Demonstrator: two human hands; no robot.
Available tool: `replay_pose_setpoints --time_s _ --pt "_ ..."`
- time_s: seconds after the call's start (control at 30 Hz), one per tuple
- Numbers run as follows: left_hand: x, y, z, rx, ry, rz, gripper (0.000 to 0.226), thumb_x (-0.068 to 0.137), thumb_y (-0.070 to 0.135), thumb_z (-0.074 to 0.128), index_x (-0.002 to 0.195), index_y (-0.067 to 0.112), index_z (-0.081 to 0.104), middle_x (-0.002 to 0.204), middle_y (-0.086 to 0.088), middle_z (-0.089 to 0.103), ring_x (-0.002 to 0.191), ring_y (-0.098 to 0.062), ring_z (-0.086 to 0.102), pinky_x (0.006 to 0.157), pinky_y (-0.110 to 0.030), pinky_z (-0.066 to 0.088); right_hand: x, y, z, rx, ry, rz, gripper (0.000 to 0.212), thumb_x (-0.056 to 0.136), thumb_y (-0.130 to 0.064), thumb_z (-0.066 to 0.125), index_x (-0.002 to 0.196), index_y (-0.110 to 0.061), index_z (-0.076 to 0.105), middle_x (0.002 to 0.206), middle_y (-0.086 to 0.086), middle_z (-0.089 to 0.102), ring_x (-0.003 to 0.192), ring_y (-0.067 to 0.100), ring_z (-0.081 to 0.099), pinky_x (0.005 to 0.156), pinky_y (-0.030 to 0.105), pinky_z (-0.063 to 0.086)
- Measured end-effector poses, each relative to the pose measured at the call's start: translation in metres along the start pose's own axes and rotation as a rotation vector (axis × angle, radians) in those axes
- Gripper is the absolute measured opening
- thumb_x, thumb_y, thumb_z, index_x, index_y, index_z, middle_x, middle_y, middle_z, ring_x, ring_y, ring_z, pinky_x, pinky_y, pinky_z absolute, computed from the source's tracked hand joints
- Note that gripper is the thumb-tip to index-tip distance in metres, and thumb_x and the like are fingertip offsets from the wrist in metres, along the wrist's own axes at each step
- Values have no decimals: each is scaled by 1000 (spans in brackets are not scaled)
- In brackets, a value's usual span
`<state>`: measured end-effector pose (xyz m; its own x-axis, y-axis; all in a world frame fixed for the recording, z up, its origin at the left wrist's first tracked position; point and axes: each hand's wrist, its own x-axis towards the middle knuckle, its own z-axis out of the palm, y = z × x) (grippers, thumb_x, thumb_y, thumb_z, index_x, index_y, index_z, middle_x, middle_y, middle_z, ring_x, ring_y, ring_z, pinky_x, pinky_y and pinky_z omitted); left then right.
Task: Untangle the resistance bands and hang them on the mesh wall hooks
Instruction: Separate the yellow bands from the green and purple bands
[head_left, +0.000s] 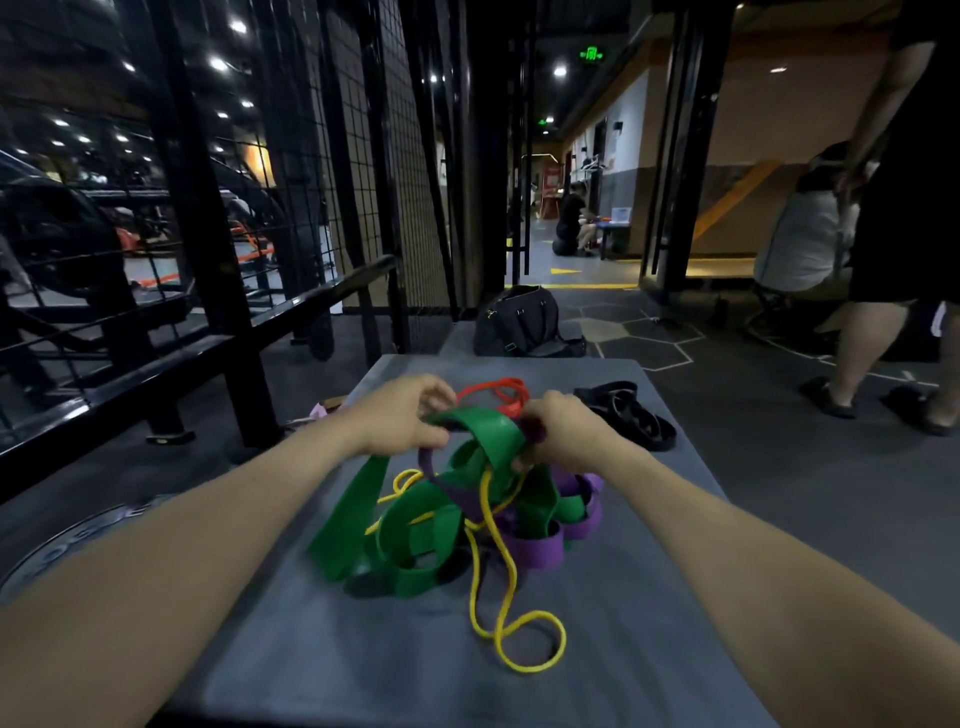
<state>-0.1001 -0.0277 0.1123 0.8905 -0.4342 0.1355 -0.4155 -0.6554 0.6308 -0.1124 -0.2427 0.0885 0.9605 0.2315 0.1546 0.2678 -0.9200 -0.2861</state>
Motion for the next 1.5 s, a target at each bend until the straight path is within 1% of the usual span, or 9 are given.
replay_pose_setpoints --time_s 0.17,0.27,0.43,0.53,0.63,0.77,1.0,1.23,1.5 --pt "-21 -8 18 377 -158 -24 27 75 20 71 97 19 56 93 3 54 88 -17 55 77 -28 44 -9 -8 18 -132 -27 -3 63 61 -35 83 115 -16 57 116 8 56 110 30 54 84 37 49" --pt "-40 -28 39 408 -242 15 40 77 20 70 111 13 51 106 0 47 97 -16 47 84 -26 39 -25 -4 32 -187 -148 -16 57 62 -37 82 110 -18 58 112 7 63 106 29 58 71 29 41" --pt "-67 -52 83 540 -431 46 35 79 28 68 104 17 46 111 -9 58 97 -23 53 70 -24 32 -42 5 51 -207 -307 -46 41 76 -14 70 117 -16 63 117 8 65 110 25 59 82 30 46" --pt "-67 -56 88 538 -504 5 68 68 39 78 120 15 41 119 -3 55 107 -22 52 85 -27 41 -42 5 46 -142 -293 -52 40 84 -1 53 121 -14 63 125 6 62 116 22 56 89 27 44" --pt "-64 -56 94 435 -555 -95 57 70 54 72 108 21 46 100 5 54 91 -16 50 79 -27 41 -41 6 43 -66 -231 -23 45 85 4 45 124 -13 60 129 4 60 117 20 55 85 21 41" --pt "-59 -58 103 180 -353 -183 47 91 52 41 98 8 57 95 -10 60 93 -28 58 85 -36 47 -41 12 58 -99 -308 -57 35 85 0 54 115 -13 67 121 4 64 105 19 59 87 27 46" --pt "-40 -53 134 187 -270 -95 56 81 25 70 129 7 48 125 -10 48 116 -24 49 99 -26 38 -48 37 67 -175 -238 50 17 80 -9 65 93 -15 74 100 8 71 94 25 64 72 30 48" --pt "-37 -55 148 132 -239 -24 14 83 24 68 81 21 55 70 5 43 75 -20 47 64 -24 32 -43 36 71 -13 -91 -13 22 84 -7 61 105 -8 68 111 8 67 103 26 61 83 34 48" --pt "-35 -66 119 191 -92 -100 39 84 26 66 120 16 54 110 -2 58 104 -21 56 88 -29 43 -49 40 86 -14 -245 -21 27 79 -12 70 106 -9 65 110 8 63 102 25 59 85 35 48"
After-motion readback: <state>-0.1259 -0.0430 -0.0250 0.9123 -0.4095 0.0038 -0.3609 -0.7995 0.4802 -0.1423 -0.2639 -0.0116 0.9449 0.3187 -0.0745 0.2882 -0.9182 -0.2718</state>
